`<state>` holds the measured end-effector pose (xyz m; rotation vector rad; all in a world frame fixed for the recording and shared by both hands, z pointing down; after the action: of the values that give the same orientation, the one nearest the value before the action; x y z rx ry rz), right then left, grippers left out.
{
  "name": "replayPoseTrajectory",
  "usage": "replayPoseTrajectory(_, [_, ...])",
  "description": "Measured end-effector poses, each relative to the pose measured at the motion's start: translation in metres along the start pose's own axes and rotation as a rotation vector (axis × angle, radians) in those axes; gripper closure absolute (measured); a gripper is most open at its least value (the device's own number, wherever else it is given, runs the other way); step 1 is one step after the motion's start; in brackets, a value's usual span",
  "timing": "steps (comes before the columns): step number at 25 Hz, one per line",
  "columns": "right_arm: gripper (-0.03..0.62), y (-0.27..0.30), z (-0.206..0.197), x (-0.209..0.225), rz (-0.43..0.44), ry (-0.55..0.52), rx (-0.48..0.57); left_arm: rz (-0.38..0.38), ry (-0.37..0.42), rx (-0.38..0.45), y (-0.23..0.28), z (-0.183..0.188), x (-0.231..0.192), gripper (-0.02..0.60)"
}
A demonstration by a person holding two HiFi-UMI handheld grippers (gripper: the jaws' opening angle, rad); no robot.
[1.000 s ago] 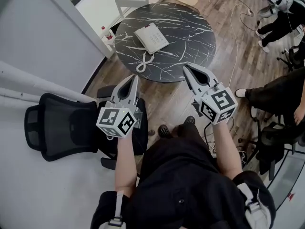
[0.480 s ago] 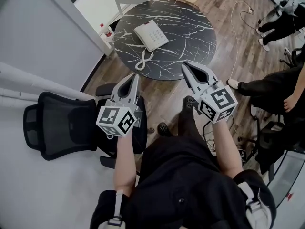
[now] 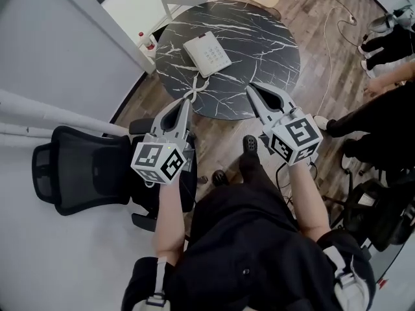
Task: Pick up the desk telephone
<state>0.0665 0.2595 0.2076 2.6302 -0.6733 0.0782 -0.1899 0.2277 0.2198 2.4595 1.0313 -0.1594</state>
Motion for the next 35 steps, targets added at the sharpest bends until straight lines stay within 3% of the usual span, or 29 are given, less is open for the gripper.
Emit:
replayPoseTrajectory(12, [0.563,0.046,0.027,0.087,0.095,-0.020,-0.016,0.103,-0.021,0.013,0.070,0.034,0.000,0.568])
replayPoseTrajectory(22, [0.563,0.066,0.029,0.151,0.177,-0.048,-0.044,0.182,-0.059,0.021,0.124,0.035,0.017,0.568])
replayPoseTrajectory(35, [0.563,0.088,0.022,0.183,0.258,-0.055,-0.101,0.276,-0.121,0.011,0.143,0.026,0.021,0.567])
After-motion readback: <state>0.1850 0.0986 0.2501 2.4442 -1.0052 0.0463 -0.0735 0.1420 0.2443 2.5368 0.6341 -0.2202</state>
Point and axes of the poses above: the fingertips, and each gripper's own axes: y forward along the fingers, x to its right, z out of its top, the point moved 9 cm from there along -y, backward along the fingers, and after that the axes turned 13 degrees about -x, right-handed, at the moved point
